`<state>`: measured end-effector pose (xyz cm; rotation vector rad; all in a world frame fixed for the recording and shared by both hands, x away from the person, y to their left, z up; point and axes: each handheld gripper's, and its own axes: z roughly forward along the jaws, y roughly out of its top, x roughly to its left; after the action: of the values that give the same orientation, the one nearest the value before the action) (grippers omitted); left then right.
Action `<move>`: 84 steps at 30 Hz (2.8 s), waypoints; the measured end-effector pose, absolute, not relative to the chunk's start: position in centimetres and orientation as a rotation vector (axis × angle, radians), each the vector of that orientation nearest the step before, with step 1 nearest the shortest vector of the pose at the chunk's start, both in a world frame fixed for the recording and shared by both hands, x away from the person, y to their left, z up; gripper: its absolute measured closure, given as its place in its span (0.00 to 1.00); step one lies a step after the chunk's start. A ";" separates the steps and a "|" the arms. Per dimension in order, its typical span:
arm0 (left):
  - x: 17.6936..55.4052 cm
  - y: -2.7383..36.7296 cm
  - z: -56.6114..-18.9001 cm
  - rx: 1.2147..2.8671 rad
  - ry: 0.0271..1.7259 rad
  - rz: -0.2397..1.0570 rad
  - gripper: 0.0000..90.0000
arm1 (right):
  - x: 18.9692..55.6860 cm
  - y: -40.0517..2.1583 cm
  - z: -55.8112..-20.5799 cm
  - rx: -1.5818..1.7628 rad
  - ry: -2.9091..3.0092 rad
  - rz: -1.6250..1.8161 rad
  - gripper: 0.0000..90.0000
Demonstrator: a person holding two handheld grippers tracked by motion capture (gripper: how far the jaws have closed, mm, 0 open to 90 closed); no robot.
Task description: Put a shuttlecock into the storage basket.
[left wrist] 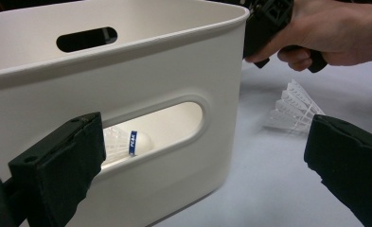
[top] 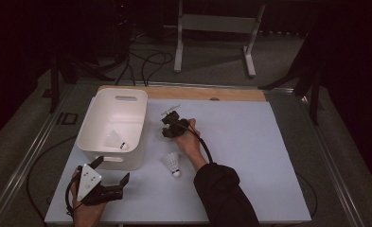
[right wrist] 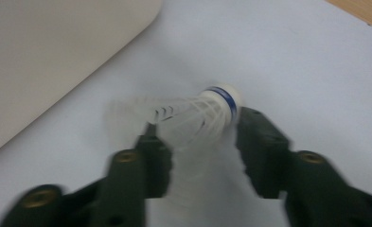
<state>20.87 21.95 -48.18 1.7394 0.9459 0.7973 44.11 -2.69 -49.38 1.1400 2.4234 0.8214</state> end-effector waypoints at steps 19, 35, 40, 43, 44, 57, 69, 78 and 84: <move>20.9 21.9 -48.2 1.740 0.946 0.798 0.00 | 43.9 -4.6 -48.2 1.187 2.317 0.939 0.99; 20.9 21.8 -48.2 1.744 0.944 0.799 0.00 | 43.6 -5.0 -47.7 1.215 2.289 0.992 1.00; 20.9 21.9 -48.2 1.743 0.944 0.799 0.00 | 43.4 -4.9 -47.4 1.221 2.282 0.993 1.00; 20.9 21.9 -48.2 1.743 0.944 0.799 0.00 | 43.3 -4.9 -47.2 1.225 2.280 0.992 1.00; 20.9 21.9 -48.2 1.742 0.945 0.799 0.00 | 43.3 -4.9 -47.2 1.225 2.280 0.992 1.00; 20.9 21.8 -48.2 1.745 0.944 0.800 0.00 | 43.1 -5.1 -46.5 1.245 2.290 1.044 1.00; 20.9 21.8 -48.2 1.746 0.945 0.800 0.00 | 43.0 -5.6 -45.9 1.259 2.280 1.069 1.00; 20.9 21.8 -48.2 1.746 0.945 0.801 0.00 | 42.9 -5.8 -45.6 1.252 2.276 1.082 1.00; 20.9 21.8 -48.2 1.745 0.945 0.801 0.00 | 42.8 -5.7 -45.3 1.241 2.272 1.086 1.00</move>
<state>20.89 21.83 -48.22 1.7453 0.9446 0.8006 42.78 -5.70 -45.34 1.2410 2.2717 1.0861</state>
